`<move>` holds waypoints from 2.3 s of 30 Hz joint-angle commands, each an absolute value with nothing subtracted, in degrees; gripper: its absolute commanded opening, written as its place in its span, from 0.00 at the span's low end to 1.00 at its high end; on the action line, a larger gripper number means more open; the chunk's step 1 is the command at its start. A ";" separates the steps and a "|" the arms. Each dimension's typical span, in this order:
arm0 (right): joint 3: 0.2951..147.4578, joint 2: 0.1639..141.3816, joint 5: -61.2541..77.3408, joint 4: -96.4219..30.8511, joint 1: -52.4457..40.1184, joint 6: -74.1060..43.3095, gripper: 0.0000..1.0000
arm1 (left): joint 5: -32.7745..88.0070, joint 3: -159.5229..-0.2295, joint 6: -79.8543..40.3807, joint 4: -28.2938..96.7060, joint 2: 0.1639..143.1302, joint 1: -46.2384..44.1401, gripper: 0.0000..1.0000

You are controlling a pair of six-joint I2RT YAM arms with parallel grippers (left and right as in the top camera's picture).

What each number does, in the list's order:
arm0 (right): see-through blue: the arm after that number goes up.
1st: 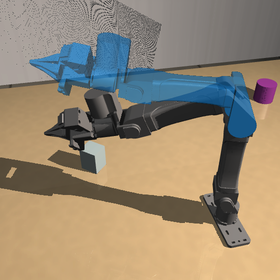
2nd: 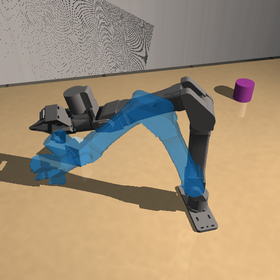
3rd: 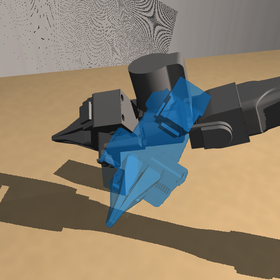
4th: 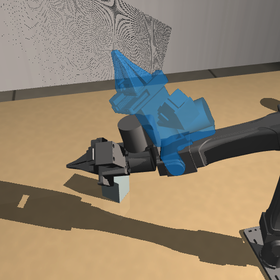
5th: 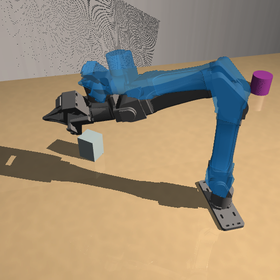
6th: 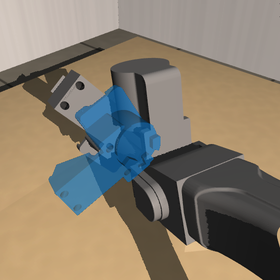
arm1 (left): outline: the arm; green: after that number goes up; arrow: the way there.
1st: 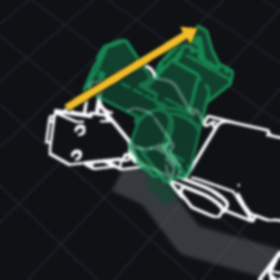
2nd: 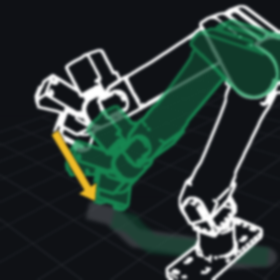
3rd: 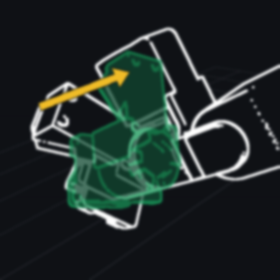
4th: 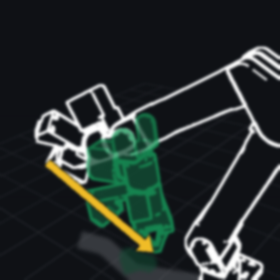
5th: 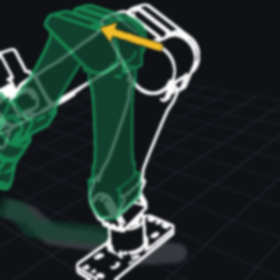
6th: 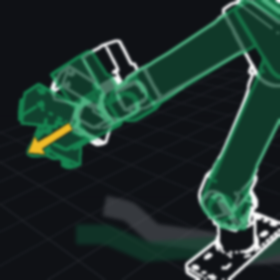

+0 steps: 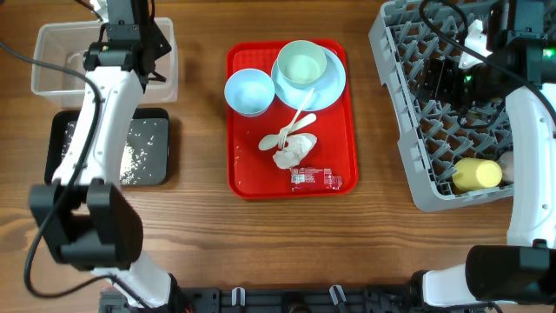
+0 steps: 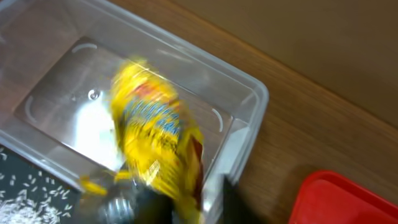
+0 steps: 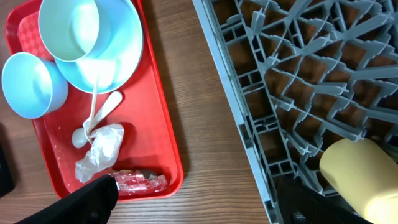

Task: Sort waste into correct bins and load items into the dishwasher rack
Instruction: 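Carry the yellow wrapper with the left gripper and drop it in the clear bin, then reach the left gripper to the white tissue on the red tray and grasp it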

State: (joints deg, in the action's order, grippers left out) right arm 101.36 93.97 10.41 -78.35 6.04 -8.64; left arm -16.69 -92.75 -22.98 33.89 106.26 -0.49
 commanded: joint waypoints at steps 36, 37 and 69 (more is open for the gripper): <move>100.79 95.07 8.82 -78.41 5.96 -6.00 0.87 | 3.25 -85.91 -0.23 55.77 111.42 -39.22 1.00; 100.79 95.07 8.82 -78.41 5.96 -5.98 0.87 | 3.29 -85.91 -0.23 55.77 112.12 -39.48 1.00; 100.79 95.07 8.38 -78.28 5.96 -6.00 0.87 | -9.89 -100.22 -5.23 61.39 102.98 -33.12 0.04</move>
